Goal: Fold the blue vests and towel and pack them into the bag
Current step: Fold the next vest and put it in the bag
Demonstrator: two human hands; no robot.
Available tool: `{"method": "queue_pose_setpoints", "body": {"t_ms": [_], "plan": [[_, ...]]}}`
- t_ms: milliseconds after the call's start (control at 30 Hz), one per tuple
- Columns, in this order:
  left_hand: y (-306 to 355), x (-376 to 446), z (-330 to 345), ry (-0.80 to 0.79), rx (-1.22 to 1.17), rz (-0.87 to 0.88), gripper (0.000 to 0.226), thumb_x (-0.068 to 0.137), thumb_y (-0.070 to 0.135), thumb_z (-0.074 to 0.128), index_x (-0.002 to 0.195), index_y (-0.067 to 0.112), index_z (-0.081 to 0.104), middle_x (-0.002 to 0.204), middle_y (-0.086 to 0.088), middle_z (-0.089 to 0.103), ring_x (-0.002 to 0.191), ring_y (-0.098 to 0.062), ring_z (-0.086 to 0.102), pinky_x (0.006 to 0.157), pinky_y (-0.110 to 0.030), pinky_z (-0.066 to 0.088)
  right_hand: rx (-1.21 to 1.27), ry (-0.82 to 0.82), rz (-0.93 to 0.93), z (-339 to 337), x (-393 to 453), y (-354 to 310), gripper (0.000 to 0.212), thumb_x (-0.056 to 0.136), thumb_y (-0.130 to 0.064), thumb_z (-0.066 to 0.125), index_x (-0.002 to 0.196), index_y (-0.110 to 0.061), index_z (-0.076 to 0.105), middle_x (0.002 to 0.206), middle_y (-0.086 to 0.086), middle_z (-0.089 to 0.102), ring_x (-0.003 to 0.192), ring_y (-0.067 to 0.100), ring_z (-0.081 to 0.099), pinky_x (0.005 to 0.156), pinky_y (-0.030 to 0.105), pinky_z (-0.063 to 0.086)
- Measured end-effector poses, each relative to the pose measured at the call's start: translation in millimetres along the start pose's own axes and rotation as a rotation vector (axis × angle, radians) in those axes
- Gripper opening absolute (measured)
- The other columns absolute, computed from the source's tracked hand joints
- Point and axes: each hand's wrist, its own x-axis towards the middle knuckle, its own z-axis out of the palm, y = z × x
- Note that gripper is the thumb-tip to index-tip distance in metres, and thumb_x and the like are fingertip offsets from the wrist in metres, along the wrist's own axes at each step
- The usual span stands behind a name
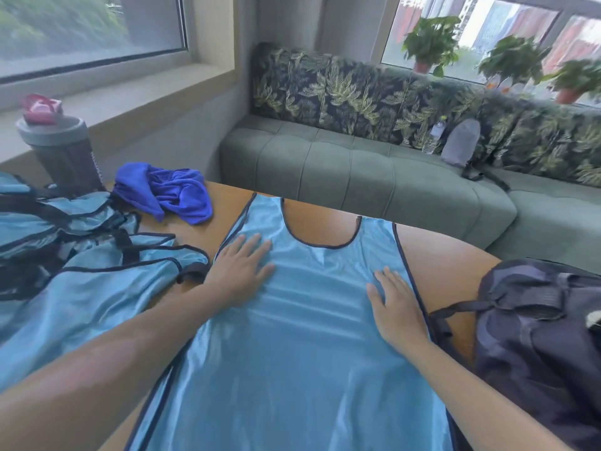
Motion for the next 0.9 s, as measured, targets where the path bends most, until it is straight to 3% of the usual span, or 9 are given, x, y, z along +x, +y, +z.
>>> {"method": "queue_pose_setpoints", "body": {"t_ms": [100, 300, 467, 567, 667, 800, 900], "plan": [[6.5, -2.4, -5.6, -0.030, 0.010, -0.060, 0.068, 0.103, 0.065, 0.023, 0.162, 0.037, 0.007, 0.171, -0.002, 0.001, 0.156, -0.034, 0.000, 0.125, -0.046, 0.008, 0.058, 0.005, 0.038, -3.1, 3.1, -7.5, 0.051, 0.106, -0.034, 0.046, 0.152, -0.012, 0.043, 0.164, 0.004, 0.030, 0.153, 0.016, 0.019, 0.123, 0.028, 0.010], [45.1, -57.5, -24.1, 0.005, -0.168, -0.035, 0.064, 0.107, 0.049, 0.035, 0.161, 0.018, 0.023, 0.169, -0.009, 0.017, 0.154, -0.030, 0.016, 0.123, -0.045, 0.019, 0.155, -0.008, 0.098, -18.6, -48.7, -30.9, 0.050, 0.106, -0.025, 0.046, 0.154, -0.010, 0.039, 0.160, 0.005, 0.037, 0.149, 0.020, 0.030, 0.120, 0.030, 0.020], [39.4, -146.6, -3.3, -0.101, -0.094, 0.037, 0.073, 0.101, 0.066, 0.021, 0.164, 0.029, 0.006, 0.172, 0.001, 0.000, 0.157, -0.028, 0.002, 0.125, -0.044, 0.009, 0.030, -0.093, 0.049, -5.5, -132.9, -21.3, 0.058, 0.107, -0.037, 0.041, 0.160, -0.019, 0.026, 0.168, 0.000, 0.018, 0.155, 0.016, 0.010, 0.126, 0.033, 0.010], [5.6, -171.6, 6.4, -0.051, -0.033, 0.106, 0.088, 0.084, 0.076, -0.001, 0.163, 0.037, 0.001, 0.171, 0.006, -0.004, 0.158, -0.022, -0.002, 0.126, -0.039, 0.006, -0.086, -0.063, -0.050, -6.0, -164.0, -6.9, 0.064, 0.104, -0.051, 0.032, 0.161, -0.023, 0.023, 0.168, -0.006, 0.012, 0.155, 0.010, 0.005, 0.126, 0.030, 0.006], [-17.9, -176.9, 4.2, 0.004, -0.037, 0.149, 0.083, 0.089, 0.075, 0.002, 0.163, 0.037, 0.008, 0.171, 0.006, -0.001, 0.158, -0.019, 0.003, 0.127, -0.037, 0.008, -0.041, -0.048, -0.114, -9.3, -166.7, -3.9, 0.069, 0.099, -0.059, 0.027, 0.159, -0.025, 0.028, 0.167, -0.011, 0.016, 0.154, 0.004, 0.006, 0.126, 0.028, 0.007], [-19.6, -177.3, -4.1, 0.022, 0.010, 0.158, 0.086, 0.090, 0.073, 0.004, 0.162, 0.029, 0.024, 0.171, -0.001, 0.011, 0.157, -0.024, 0.013, 0.126, -0.039, 0.016, 0.048, -0.027, -0.099, -17.5, -163.2, -13.1, 0.059, 0.104, -0.048, 0.038, 0.157, -0.022, 0.034, 0.166, -0.005, 0.024, 0.153, 0.006, 0.012, 0.123, 0.026, 0.010], [-17.0, -200.6, -10.6, 0.030, -0.039, 0.154, 0.085, 0.090, 0.071, 0.009, 0.161, 0.027, 0.025, 0.170, -0.002, 0.014, 0.156, -0.023, 0.017, 0.124, -0.040, 0.020, 0.076, -0.032, -0.090, -28.8, -182.2, -22.5, 0.054, 0.106, -0.039, 0.043, 0.157, -0.024, 0.033, 0.163, -0.010, 0.027, 0.153, 0.006, 0.015, 0.124, 0.029, 0.014]]}}
